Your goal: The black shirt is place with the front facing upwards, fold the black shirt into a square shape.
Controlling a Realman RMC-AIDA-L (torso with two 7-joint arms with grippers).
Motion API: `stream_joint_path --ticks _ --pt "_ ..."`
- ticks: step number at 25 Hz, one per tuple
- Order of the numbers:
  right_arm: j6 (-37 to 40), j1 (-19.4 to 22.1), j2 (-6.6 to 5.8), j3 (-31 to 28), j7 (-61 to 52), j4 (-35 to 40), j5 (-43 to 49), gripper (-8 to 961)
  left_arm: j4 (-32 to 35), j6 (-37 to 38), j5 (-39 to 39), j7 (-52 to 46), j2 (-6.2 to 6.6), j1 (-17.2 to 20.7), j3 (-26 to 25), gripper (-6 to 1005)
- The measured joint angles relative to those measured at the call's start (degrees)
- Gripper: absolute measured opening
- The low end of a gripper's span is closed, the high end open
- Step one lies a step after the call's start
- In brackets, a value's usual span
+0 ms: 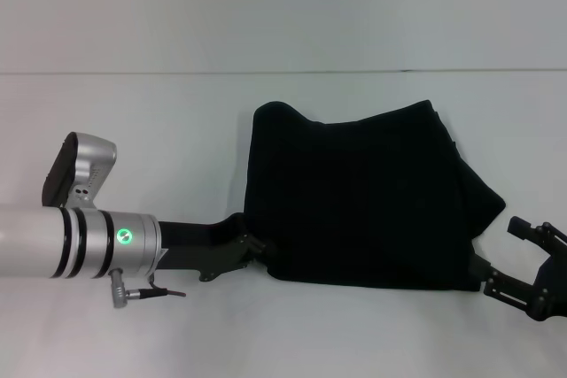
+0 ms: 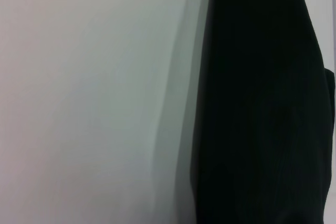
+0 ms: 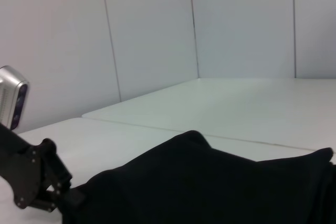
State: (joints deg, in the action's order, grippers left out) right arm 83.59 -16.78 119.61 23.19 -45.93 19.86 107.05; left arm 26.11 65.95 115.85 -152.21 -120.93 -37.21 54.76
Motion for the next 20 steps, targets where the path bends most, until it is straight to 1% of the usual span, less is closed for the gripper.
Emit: stream_joint_path --ticks 4,7,8,10,14,17,19,20 --pt "0.42 -0.04 0.0 -1.39 -0.03 0.0 0.0 941 0.61 2.19 -0.41 0.67 0.27 1.11 -0.66 70" --pt "0.7 -0.31 -0.05 -2.79 -0.07 0.0 0.0 941 1.82 4.12 -0.71 2.02 0.26 2.51 -2.12 56" --pt "0.73 -0.45 -0.06 -3.32 -0.1 0.0 0.0 941 2.35 5.86 -0.81 3.51 0.21 3.62 -3.99 52" --pt "0.77 -0.69 -0.06 -4.15 -0.11 0.0 -0.08 940 2.49 7.86 -0.84 4.79 0.33 4.64 -5.79 53" --pt "0.84 -1.41 0.01 -5.07 -0.13 -0.01 -0.58 940 2.56 12.0 -0.88 7.66 1.03 7.53 -8.97 55" --pt "0.7 -2.19 0.08 -5.5 -0.13 -0.29 -0.62 940 2.66 13.88 -0.88 10.07 1.45 10.16 -9.76 57" --pt "0.48 -2.69 0.11 -5.56 -0.03 -0.45 -0.62 940 2.45 15.09 -0.88 12.62 2.12 11.59 -10.6 58" --pt "0.23 -2.98 0.14 -5.57 0.07 -0.54 -0.62 940 2.45 15.09 -0.88 12.62 2.12 11.59 -10.6 58"
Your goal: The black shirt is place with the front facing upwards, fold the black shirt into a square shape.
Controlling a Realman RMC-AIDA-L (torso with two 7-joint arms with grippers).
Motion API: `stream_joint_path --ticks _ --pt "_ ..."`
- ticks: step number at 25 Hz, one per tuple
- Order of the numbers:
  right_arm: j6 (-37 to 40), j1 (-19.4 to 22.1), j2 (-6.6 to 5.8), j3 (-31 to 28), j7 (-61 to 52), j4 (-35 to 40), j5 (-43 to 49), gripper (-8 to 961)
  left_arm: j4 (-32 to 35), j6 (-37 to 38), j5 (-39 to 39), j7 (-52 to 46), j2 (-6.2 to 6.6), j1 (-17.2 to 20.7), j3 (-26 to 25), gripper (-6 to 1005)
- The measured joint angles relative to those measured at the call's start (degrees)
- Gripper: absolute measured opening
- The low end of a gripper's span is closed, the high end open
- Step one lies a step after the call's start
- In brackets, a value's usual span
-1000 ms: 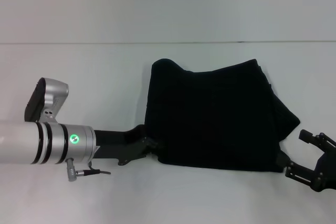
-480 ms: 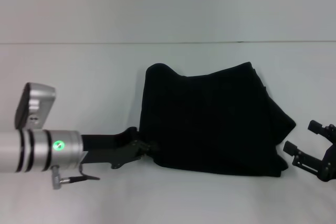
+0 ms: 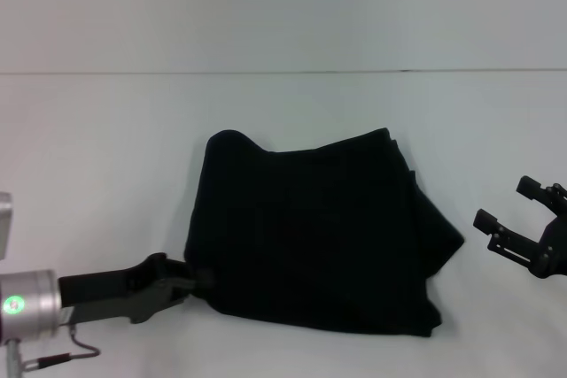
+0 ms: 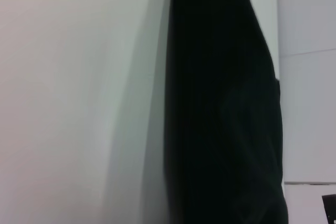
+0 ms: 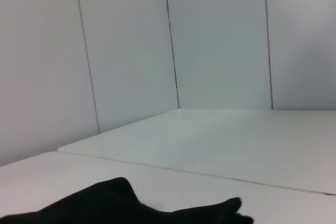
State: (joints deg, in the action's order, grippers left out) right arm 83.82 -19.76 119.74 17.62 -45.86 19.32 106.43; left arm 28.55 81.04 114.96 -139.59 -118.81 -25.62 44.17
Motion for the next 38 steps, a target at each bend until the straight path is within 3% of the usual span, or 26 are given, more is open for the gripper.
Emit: stream_joint_path --ticks 1,6,24,27,32,35,38 --pt "-0.15 -0.28 0.02 0.01 0.05 -0.07 0.0 940 -0.27 1.32 0.0 2.46 0.79 1.12 -1.53 59" --pt "-0.93 -1.31 0.14 0.47 -0.07 -0.23 0.01 940 -0.25 2.94 0.48 4.89 1.77 2.37 -3.28 62" --pt "-1.51 -1.95 0.19 0.58 0.31 -0.95 0.18 940 0.85 5.26 2.15 10.85 2.38 3.2 -4.72 71" --pt "-1.5 -1.91 0.2 0.58 0.32 -0.95 0.16 940 2.84 6.69 2.56 15.63 2.71 3.91 -6.08 288" --pt "-1.14 -1.95 0.22 0.62 0.44 -1.03 0.19 940 7.41 7.73 3.07 28.32 3.33 5.66 -10.39 499" --pt "-0.29 -2.23 0.2 1.13 1.01 -1.04 0.46 940 9.52 9.65 2.2 39.21 2.79 6.54 -14.74 564" --pt "1.59 -2.48 0.14 3.61 2.22 -0.83 0.65 940 10.87 13.68 1.69 53.38 1.42 6.71 -17.83 629"
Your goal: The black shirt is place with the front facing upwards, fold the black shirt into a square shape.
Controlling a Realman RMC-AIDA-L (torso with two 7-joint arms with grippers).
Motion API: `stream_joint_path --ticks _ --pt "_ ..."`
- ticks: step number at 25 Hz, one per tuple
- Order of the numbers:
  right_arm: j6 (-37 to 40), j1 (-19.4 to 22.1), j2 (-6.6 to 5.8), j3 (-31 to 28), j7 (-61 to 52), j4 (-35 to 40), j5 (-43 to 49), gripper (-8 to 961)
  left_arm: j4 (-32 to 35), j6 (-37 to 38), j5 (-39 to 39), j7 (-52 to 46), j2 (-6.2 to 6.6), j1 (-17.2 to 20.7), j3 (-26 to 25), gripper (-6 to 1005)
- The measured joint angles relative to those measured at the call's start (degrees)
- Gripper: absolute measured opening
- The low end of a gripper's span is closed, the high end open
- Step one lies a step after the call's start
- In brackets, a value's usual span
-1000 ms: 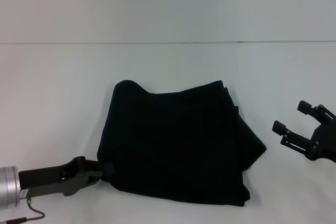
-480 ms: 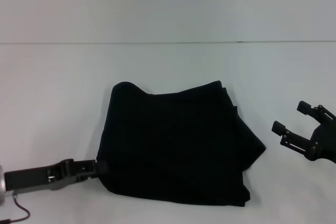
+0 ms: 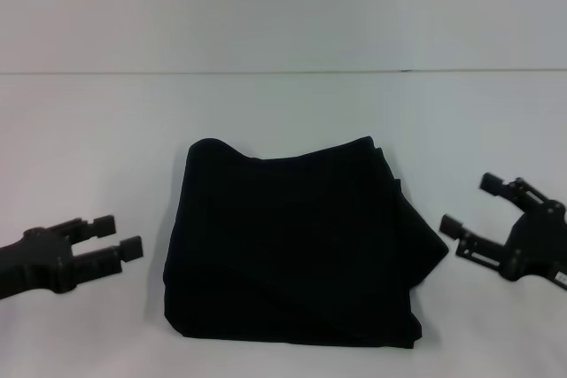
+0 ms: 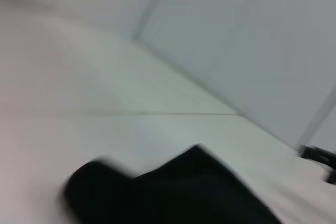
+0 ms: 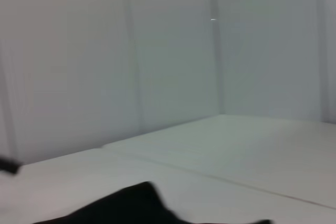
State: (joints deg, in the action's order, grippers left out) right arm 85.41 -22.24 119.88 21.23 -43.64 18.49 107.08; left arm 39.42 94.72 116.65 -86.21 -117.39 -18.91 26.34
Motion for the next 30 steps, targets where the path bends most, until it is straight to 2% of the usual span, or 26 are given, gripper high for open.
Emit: stream_joint_path --ticks 5,7,10,16,30 --pt "1.22 -0.08 0.02 6.53 1.37 -0.07 -0.01 940 1.47 5.24 1.31 17.76 -2.73 0.59 0.07 737" --pt "1.22 0.26 0.15 8.78 3.05 -1.12 0.0 940 2.22 4.91 1.97 23.97 -4.6 1.69 0.07 787" --pt "0.14 0.91 0.16 11.23 7.71 -4.46 -0.03 940 2.3 2.22 1.84 27.83 -6.57 3.29 -0.19 861" --pt "-4.14 1.76 0.21 11.77 12.68 -9.08 -0.03 940 -2.09 -2.07 1.58 28.78 -6.28 3.89 -0.65 864" --pt "-3.76 1.26 0.18 9.82 12.95 -9.35 -0.57 940 -2.34 -1.97 1.47 28.64 -6.05 3.62 -2.14 867"
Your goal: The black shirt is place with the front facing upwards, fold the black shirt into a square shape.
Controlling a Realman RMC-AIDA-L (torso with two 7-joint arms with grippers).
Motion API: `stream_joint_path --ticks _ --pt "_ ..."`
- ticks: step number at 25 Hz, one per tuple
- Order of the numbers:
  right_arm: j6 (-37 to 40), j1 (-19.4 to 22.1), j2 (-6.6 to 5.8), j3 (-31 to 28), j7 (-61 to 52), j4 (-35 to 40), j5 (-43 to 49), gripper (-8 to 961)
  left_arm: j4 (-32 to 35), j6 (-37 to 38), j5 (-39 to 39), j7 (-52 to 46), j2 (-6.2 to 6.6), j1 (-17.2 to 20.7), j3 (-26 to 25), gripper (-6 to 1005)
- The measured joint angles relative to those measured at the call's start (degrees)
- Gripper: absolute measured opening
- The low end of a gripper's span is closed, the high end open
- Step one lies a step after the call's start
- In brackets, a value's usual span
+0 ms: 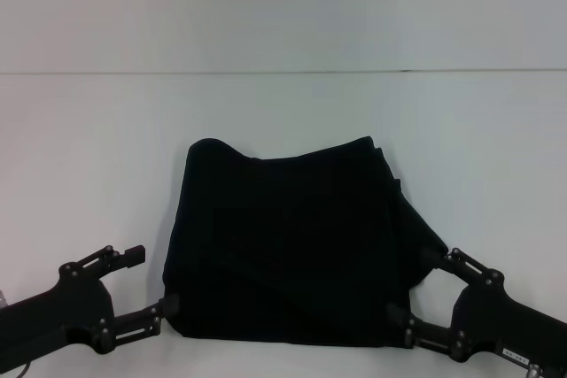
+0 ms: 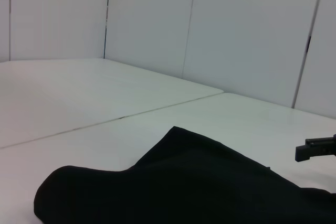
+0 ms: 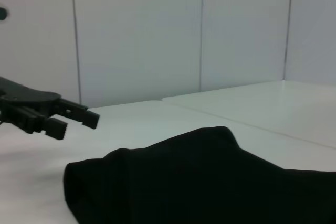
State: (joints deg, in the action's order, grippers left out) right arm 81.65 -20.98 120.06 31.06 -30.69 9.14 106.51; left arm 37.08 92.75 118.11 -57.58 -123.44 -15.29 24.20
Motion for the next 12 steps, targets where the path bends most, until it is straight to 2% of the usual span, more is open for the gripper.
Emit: stream_joint_path --ticks 12 --pt "-0.02 -0.2 -0.11 -1.38 -0.15 0.1 0.01 940 -0.12 -0.03 0.03 -0.03 -0.19 -0.16 -0.21 867"
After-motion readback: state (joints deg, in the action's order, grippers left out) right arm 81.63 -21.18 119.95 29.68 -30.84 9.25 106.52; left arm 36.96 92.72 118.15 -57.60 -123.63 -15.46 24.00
